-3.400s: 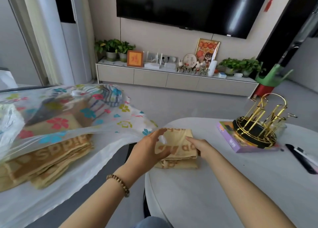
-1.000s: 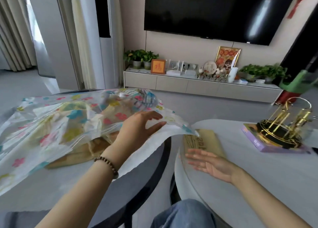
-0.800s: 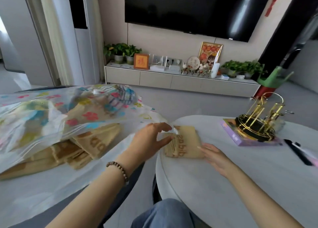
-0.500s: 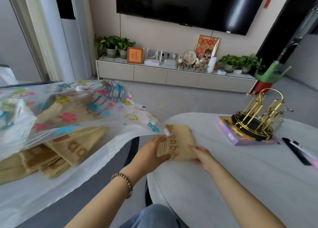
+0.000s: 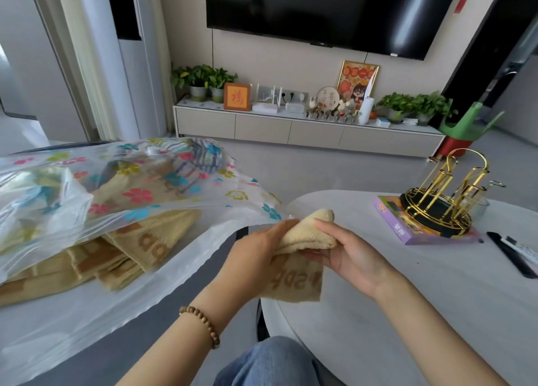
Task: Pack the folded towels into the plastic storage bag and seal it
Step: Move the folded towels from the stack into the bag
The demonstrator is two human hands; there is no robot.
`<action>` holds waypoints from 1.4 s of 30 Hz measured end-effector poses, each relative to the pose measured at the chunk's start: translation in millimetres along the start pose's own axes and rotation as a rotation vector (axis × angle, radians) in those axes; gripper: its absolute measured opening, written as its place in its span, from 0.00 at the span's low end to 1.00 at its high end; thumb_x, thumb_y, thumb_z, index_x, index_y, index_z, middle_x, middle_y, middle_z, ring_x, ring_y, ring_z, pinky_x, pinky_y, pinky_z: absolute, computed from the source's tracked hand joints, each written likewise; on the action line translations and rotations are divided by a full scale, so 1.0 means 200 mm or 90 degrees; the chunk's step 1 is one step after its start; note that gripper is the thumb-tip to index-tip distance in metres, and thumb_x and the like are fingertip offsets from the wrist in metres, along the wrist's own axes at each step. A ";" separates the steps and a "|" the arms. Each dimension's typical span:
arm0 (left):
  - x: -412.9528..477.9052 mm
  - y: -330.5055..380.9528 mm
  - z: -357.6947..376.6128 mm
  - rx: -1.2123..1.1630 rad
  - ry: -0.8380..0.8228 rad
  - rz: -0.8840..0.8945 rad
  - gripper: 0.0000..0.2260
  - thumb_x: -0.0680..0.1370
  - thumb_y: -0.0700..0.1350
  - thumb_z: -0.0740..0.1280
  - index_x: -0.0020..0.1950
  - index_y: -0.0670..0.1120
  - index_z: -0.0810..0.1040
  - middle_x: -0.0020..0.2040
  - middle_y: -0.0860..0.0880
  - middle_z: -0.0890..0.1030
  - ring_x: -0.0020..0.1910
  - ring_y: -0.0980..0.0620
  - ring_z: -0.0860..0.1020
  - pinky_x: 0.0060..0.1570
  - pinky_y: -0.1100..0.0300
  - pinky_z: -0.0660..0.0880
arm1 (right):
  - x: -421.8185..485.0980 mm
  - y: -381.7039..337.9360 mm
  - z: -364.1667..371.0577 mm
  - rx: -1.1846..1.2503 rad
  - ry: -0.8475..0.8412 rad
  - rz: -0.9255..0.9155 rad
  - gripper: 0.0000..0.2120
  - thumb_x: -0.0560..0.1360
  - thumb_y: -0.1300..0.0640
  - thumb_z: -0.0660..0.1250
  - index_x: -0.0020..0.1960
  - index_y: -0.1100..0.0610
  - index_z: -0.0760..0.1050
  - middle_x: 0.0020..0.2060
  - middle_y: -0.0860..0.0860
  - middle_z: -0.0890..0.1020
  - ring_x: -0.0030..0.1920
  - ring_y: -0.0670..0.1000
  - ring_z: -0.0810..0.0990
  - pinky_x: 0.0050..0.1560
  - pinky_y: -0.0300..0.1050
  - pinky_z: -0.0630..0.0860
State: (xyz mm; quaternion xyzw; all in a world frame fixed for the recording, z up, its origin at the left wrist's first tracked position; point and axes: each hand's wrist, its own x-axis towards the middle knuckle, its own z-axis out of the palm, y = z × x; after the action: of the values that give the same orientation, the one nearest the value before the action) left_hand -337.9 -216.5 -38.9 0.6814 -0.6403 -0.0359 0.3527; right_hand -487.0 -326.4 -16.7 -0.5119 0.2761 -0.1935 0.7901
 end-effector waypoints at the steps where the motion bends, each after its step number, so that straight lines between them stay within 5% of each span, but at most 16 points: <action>1: -0.03 0.00 -0.06 -0.022 0.000 -0.003 0.23 0.74 0.42 0.65 0.68 0.56 0.68 0.55 0.51 0.82 0.53 0.50 0.78 0.51 0.55 0.73 | -0.03 -0.01 0.05 -0.023 -0.012 -0.017 0.20 0.71 0.49 0.65 0.56 0.62 0.80 0.51 0.58 0.84 0.50 0.52 0.84 0.50 0.43 0.81; 5: -0.17 0.02 -0.35 -0.191 0.004 -0.051 0.15 0.77 0.41 0.66 0.62 0.54 0.73 0.49 0.56 0.81 0.48 0.58 0.78 0.49 0.60 0.73 | -0.14 -0.05 0.22 -0.097 0.000 -0.190 0.22 0.70 0.45 0.64 0.56 0.59 0.76 0.47 0.55 0.84 0.48 0.53 0.81 0.54 0.45 0.77; 8: -0.28 0.01 -0.59 -0.365 -0.062 -0.090 0.13 0.78 0.47 0.65 0.62 0.54 0.75 0.52 0.53 0.82 0.51 0.55 0.80 0.52 0.59 0.77 | -0.17 -0.08 0.32 -0.186 -0.009 -0.289 0.25 0.70 0.51 0.68 0.66 0.53 0.68 0.61 0.49 0.78 0.63 0.47 0.75 0.66 0.45 0.68; 10: -0.35 0.00 -0.72 -0.435 -0.130 -0.094 0.13 0.77 0.50 0.65 0.61 0.53 0.76 0.54 0.48 0.82 0.52 0.49 0.81 0.50 0.56 0.79 | -0.17 -0.06 0.41 -0.285 -0.106 -0.251 0.30 0.70 0.50 0.73 0.69 0.47 0.65 0.68 0.43 0.73 0.69 0.40 0.69 0.69 0.42 0.65; 12: -0.40 -0.01 -0.81 -0.443 -0.125 -0.086 0.12 0.76 0.50 0.67 0.59 0.51 0.78 0.52 0.46 0.83 0.50 0.48 0.82 0.47 0.57 0.80 | -0.16 -0.02 0.53 -0.347 -0.196 -0.160 0.29 0.65 0.45 0.76 0.64 0.40 0.71 0.61 0.39 0.79 0.63 0.39 0.75 0.60 0.36 0.74; 16: -0.50 -0.10 -0.90 -0.236 0.075 -0.098 0.12 0.73 0.53 0.69 0.56 0.56 0.78 0.43 0.53 0.85 0.42 0.58 0.82 0.42 0.63 0.77 | -0.11 0.12 0.74 -0.293 -0.202 -0.076 0.14 0.65 0.50 0.75 0.50 0.41 0.82 0.51 0.44 0.85 0.53 0.45 0.83 0.48 0.35 0.79; 19: -0.62 -0.26 -0.99 0.013 0.214 -0.149 0.19 0.70 0.61 0.64 0.59 0.57 0.76 0.49 0.60 0.82 0.46 0.61 0.80 0.46 0.60 0.79 | -0.06 0.21 0.81 -0.215 -0.201 0.002 0.11 0.68 0.52 0.75 0.51 0.48 0.83 0.51 0.49 0.86 0.53 0.50 0.84 0.47 0.38 0.80; 24: -0.89 -0.56 -1.07 0.288 0.071 -0.198 0.32 0.68 0.61 0.69 0.70 0.52 0.69 0.69 0.50 0.73 0.67 0.46 0.70 0.64 0.46 0.67 | -0.02 0.35 0.86 -0.166 -0.200 0.132 0.28 0.60 0.50 0.81 0.57 0.57 0.79 0.54 0.56 0.84 0.55 0.56 0.83 0.50 0.45 0.81; 29: -1.01 -0.73 -1.11 0.288 0.131 -0.242 0.15 0.74 0.52 0.69 0.57 0.49 0.82 0.52 0.45 0.84 0.51 0.43 0.80 0.49 0.51 0.75 | 0.05 0.49 0.96 -0.095 -0.215 0.194 0.35 0.56 0.49 0.82 0.60 0.59 0.77 0.55 0.58 0.84 0.55 0.57 0.83 0.47 0.47 0.81; 33: -0.99 -0.77 -1.18 0.269 0.188 -0.239 0.11 0.76 0.51 0.66 0.45 0.46 0.85 0.37 0.45 0.84 0.35 0.43 0.81 0.34 0.55 0.74 | 0.15 0.56 1.10 -0.092 -0.212 0.223 0.28 0.66 0.50 0.75 0.63 0.60 0.75 0.55 0.58 0.84 0.55 0.57 0.83 0.50 0.49 0.81; 36: -0.93 -0.76 -1.25 0.232 0.268 -0.217 0.12 0.77 0.50 0.64 0.45 0.46 0.85 0.38 0.44 0.85 0.36 0.42 0.81 0.35 0.54 0.74 | 0.26 0.57 1.26 -0.106 -0.210 0.195 0.23 0.70 0.50 0.73 0.62 0.58 0.76 0.57 0.57 0.82 0.58 0.56 0.81 0.57 0.50 0.78; 39: -0.86 -0.74 -1.31 0.249 0.334 -0.193 0.11 0.78 0.49 0.64 0.50 0.45 0.84 0.44 0.42 0.86 0.41 0.41 0.82 0.40 0.52 0.77 | 0.39 0.50 1.46 -0.095 -0.164 0.116 0.25 0.67 0.49 0.74 0.62 0.54 0.75 0.56 0.53 0.83 0.55 0.52 0.82 0.47 0.45 0.81; 42: -0.83 -0.73 -1.34 0.245 0.320 -0.189 0.12 0.78 0.50 0.63 0.51 0.46 0.83 0.42 0.47 0.86 0.38 0.45 0.82 0.41 0.50 0.78 | 0.52 0.49 1.59 -0.115 -0.017 -0.028 0.33 0.70 0.48 0.73 0.71 0.53 0.65 0.59 0.51 0.80 0.59 0.52 0.79 0.52 0.49 0.80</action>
State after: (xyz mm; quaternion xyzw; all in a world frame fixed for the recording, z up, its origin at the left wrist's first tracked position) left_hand -108.6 39.2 17.9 0.8085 -0.4223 0.2037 0.3557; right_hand -202.8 -126.0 -28.1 -0.5897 0.2707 -0.1784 0.7397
